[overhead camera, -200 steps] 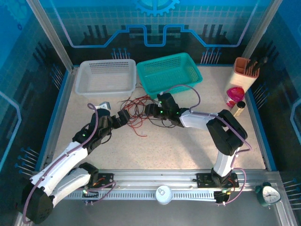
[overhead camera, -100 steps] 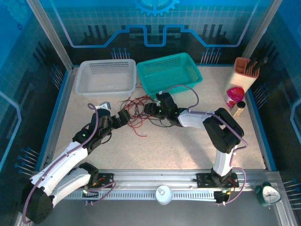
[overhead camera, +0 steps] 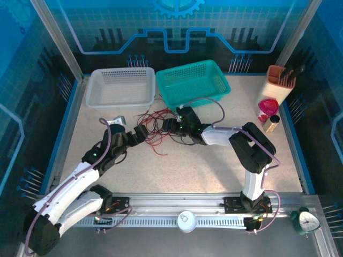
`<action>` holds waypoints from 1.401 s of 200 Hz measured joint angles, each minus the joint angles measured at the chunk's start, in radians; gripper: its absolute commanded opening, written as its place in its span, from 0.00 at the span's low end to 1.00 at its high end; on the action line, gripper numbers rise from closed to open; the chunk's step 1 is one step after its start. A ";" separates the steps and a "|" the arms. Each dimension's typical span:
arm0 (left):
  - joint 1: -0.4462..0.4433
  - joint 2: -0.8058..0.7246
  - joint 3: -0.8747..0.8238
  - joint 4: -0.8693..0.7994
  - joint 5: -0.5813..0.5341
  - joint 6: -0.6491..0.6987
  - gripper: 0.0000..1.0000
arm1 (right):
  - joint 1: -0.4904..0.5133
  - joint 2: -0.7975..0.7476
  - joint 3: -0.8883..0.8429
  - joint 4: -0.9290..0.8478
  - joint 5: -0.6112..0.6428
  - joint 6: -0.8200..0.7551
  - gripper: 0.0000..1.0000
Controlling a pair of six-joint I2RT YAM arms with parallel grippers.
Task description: Untangle the cables
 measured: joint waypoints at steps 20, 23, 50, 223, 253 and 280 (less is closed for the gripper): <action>0.000 -0.006 0.000 -0.003 -0.002 -0.006 0.99 | 0.002 0.004 0.000 0.000 -0.002 0.005 0.31; 0.000 -0.007 0.000 -0.003 -0.003 -0.008 0.99 | 0.002 0.004 0.000 0.000 -0.003 0.004 0.28; 0.000 -0.012 0.000 -0.007 -0.003 -0.019 0.99 | 0.002 0.004 0.000 0.010 -0.014 0.001 0.04; -0.010 -0.021 0.053 -0.010 0.013 -0.008 0.99 | 0.005 -0.420 0.173 -0.359 -0.041 -0.280 0.00; -0.015 -0.021 0.103 -0.009 0.042 0.028 0.99 | 0.005 -0.451 0.226 -0.441 -0.045 -0.315 0.00; -0.022 -0.021 0.138 -0.003 0.066 0.073 0.99 | 0.005 -0.476 0.301 -0.512 -0.049 -0.349 0.00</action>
